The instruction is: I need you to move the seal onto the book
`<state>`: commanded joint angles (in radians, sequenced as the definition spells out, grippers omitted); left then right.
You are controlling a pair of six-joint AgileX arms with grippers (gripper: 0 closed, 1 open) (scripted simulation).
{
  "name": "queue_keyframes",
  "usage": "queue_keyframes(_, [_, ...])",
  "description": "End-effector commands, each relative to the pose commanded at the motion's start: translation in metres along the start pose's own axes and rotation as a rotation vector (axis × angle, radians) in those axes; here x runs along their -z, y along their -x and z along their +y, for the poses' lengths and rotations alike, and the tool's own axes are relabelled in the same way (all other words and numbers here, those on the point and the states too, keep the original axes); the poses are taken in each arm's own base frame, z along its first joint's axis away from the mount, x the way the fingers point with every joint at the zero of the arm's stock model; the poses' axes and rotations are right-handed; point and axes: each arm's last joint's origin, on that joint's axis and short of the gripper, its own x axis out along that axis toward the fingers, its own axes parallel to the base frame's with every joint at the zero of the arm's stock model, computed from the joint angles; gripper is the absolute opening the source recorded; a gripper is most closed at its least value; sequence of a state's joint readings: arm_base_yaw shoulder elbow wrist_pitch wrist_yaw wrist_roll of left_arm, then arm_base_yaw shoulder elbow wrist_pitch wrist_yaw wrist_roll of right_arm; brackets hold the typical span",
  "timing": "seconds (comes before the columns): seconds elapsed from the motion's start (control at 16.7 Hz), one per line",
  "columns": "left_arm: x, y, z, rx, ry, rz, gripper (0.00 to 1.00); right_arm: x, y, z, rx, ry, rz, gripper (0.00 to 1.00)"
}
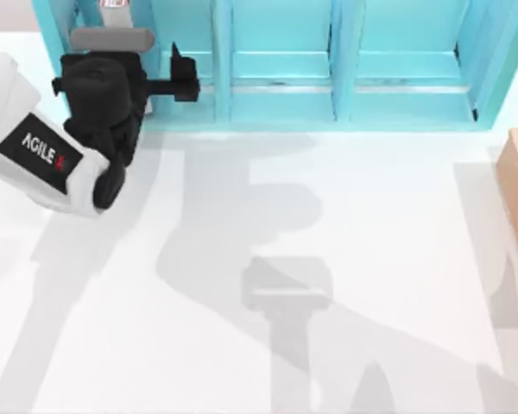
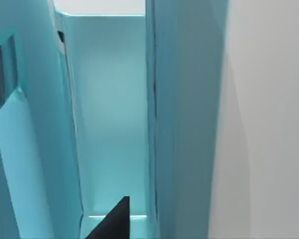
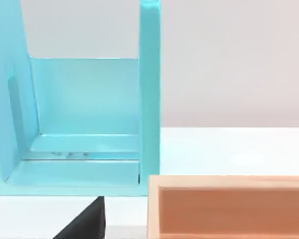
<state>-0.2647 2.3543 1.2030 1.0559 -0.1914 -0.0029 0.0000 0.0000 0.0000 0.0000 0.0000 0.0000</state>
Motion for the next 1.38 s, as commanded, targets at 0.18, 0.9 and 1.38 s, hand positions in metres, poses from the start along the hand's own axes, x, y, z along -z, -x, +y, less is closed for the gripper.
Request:
queue_keyframes(0.18, [0.0000,0.0000,0.0000,0.000,0.000,0.000,0.85,0.0000,0.0000,0.0000,0.000,0.000,0.000,1.00])
queue_keyframes(0.9, [0.0000,0.0000,0.0000,0.000,0.000,0.000,0.00,0.0000,0.0000,0.0000,0.000,0.000,0.000,1.00])
queue_keyframes(1.38, [-0.0005,0.0006,-0.0022,0.005,-0.001,-0.001,0.00,0.0000,0.0000,0.0000,0.000,0.000,0.000,1.00])
